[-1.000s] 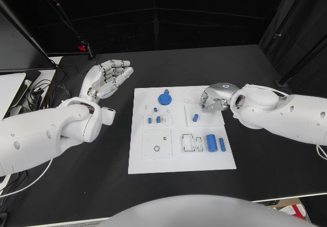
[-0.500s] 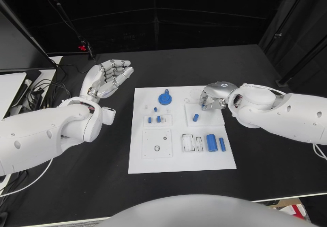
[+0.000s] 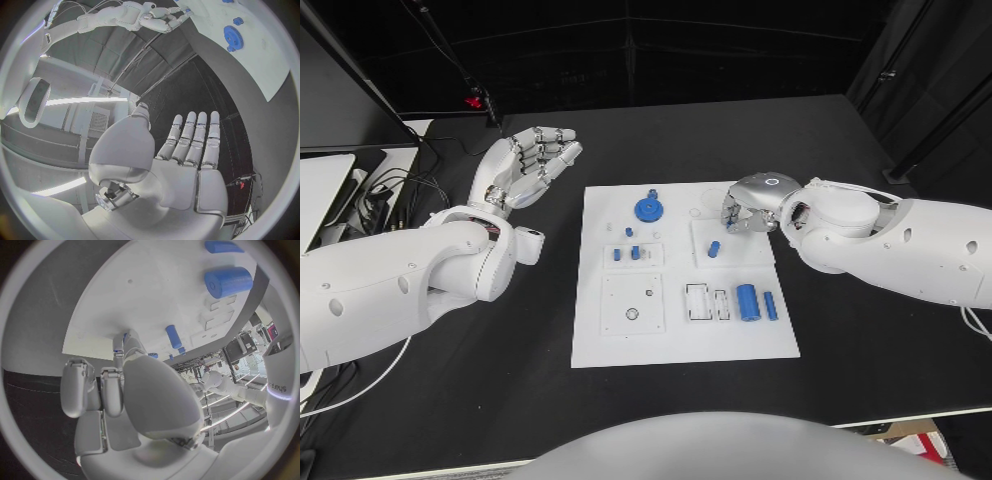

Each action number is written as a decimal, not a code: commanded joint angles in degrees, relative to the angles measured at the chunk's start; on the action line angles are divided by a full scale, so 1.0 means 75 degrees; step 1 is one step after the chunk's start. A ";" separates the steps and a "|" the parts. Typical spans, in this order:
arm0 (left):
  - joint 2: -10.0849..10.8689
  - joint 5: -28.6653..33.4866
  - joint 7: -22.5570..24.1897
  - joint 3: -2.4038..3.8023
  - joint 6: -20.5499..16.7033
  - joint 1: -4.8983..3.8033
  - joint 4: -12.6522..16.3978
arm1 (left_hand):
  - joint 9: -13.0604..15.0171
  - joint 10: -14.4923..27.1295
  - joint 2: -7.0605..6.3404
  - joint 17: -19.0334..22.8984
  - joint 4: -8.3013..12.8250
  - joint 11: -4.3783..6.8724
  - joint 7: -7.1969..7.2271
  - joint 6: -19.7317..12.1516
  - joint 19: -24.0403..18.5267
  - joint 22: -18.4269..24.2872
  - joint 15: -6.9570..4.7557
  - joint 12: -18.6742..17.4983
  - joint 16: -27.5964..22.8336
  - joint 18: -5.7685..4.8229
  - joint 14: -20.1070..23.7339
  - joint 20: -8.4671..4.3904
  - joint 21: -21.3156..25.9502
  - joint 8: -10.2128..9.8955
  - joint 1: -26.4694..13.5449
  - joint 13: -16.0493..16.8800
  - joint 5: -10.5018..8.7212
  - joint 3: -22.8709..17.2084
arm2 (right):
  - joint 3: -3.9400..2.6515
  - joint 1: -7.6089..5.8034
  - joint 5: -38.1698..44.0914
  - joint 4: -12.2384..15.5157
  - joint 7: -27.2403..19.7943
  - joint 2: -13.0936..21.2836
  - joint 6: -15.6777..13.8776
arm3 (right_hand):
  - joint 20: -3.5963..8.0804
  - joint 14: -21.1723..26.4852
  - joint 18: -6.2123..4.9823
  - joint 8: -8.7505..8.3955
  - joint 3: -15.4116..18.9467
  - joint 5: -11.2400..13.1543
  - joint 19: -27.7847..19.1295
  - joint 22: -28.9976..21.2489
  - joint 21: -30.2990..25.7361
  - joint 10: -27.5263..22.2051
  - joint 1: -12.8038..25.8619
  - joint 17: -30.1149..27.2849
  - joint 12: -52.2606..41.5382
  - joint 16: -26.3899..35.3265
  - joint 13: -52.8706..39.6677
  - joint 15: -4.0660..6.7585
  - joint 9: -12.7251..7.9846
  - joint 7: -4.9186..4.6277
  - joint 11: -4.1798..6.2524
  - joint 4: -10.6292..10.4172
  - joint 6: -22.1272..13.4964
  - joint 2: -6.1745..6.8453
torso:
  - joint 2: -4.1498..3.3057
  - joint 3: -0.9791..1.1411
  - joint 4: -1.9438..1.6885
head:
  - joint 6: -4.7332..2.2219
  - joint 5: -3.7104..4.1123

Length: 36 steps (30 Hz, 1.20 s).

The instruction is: Assemble the parts on the task board

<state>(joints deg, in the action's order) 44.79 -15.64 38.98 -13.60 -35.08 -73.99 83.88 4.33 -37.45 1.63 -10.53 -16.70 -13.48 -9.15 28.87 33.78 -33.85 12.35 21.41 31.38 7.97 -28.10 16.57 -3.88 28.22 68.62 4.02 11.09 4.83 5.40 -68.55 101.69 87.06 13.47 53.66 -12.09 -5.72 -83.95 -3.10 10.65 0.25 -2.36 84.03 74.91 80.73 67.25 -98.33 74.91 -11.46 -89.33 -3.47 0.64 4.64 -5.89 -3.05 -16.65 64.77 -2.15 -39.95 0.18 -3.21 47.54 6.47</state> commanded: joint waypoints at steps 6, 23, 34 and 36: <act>-0.0001 0.0017 0.0436 0.0007 0.0074 -0.0009 0.0017 | -0.0015 0.0051 0.0105 0.0051 0.0003 0.0013 -0.0879 -0.0070 0.0077 0.0044 0.0002 0.0093 0.0096 -0.0011 0.0041 -0.0004 -0.0022 0.0069 0.0048 -0.0015 0.0104 0.0067 | 0.0022 0.0026 0.0353 0.0079 0.0075 0.0072 -0.0928 | 0.0061 -0.0759 0.0133 -0.0025 -0.0074 -0.0044 0.0194 0.1542 0.0200 0.0084 -0.0029 0.1787 0.0137 0.0027 0.0008 0.0036 0.0035 -0.0037 -0.0005 0.0001 0.0057 0.0008 | -0.0004 0.0000 0.0009 | -0.0004 -0.0030; -0.0010 0.0017 0.0403 0.0007 0.0097 0.0001 -0.0021 | -0.0023 0.0070 0.0136 0.0096 0.0004 0.0014 -0.0879 -0.0084 0.0092 0.0077 0.0000 0.0140 0.0151 -0.0009 0.0052 -0.0004 -0.0021 0.0105 0.0091 -0.0019 0.0171 0.0103 | -0.0008 -0.0062 0.0303 0.1271 -0.0557 0.0681 -0.2522 | 0.0040 -0.0762 0.0177 -0.0055 -0.0194 -0.0045 0.0292 0.1618 0.0361 0.0310 -0.0121 0.1801 0.0358 0.0019 0.0005 0.0002 0.0030 -0.0085 -0.0045 0.0017 0.0174 0.0041 | 0.0006 0.0005 -0.0001 | 0.0033 -0.0106; -0.0025 0.0017 0.0387 0.0007 0.0113 0.0009 -0.0024 | -0.0025 0.0077 0.0142 0.0108 0.0003 0.0013 -0.0879 -0.0090 0.0095 0.0086 0.0001 0.0151 0.0163 -0.0009 0.0059 -0.0004 -0.0021 0.0113 0.0099 -0.0020 0.0185 0.0115 | -0.0006 -0.0077 -0.0157 0.1676 -0.1013 0.0280 -0.2464 | 0.0030 -0.0772 0.0182 -0.0089 -0.0318 -0.0046 0.0304 0.1631 0.0381 0.0406 -0.0217 0.1845 0.0499 -0.0004 0.0006 -0.0006 0.0024 -0.0105 -0.0053 0.0030 0.0202 0.0008 | -0.0009 -0.0001 -0.0014 | 0.0144 -0.0339; -0.0023 0.0017 0.0384 0.0007 0.0114 0.0010 -0.0022 | -0.0025 0.0077 0.0142 0.0108 0.0003 0.0013 -0.0879 -0.0090 0.0095 0.0086 0.0001 0.0151 0.0163 -0.0009 0.0059 -0.0004 -0.0021 0.0113 0.0099 -0.0020 0.0185 0.0115 | -0.0003 -0.0073 -0.0205 0.1724 -0.1070 0.0137 -0.2371 | 0.0028 -0.0772 0.0181 -0.0094 -0.0337 -0.0047 0.0302 0.1630 0.0378 0.0417 -0.0234 0.1848 0.0519 -0.0006 0.0006 -0.0008 0.0023 -0.0108 -0.0055 0.0034 0.0205 0.0006 | -0.0004 0.0000 -0.0003 | 0.0174 -0.0413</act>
<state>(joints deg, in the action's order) 44.66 -15.60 38.99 -13.60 -34.70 -73.84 83.66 4.20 -37.25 2.30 -9.80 -16.67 -13.28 -9.15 28.46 34.19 -33.28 12.35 22.19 32.47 7.96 -28.10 16.57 -3.87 28.68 69.31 3.97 12.28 5.43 5.41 -69.03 101.68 99.62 7.96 54.97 -29.27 -5.73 -83.94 -2.17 9.94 -2.03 -2.50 84.04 74.90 83.20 70.03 -99.55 74.92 -7.76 -89.32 -3.49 0.62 4.67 -6.23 -3.58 -16.41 65.52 -2.12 -39.98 0.18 -3.28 48.64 3.89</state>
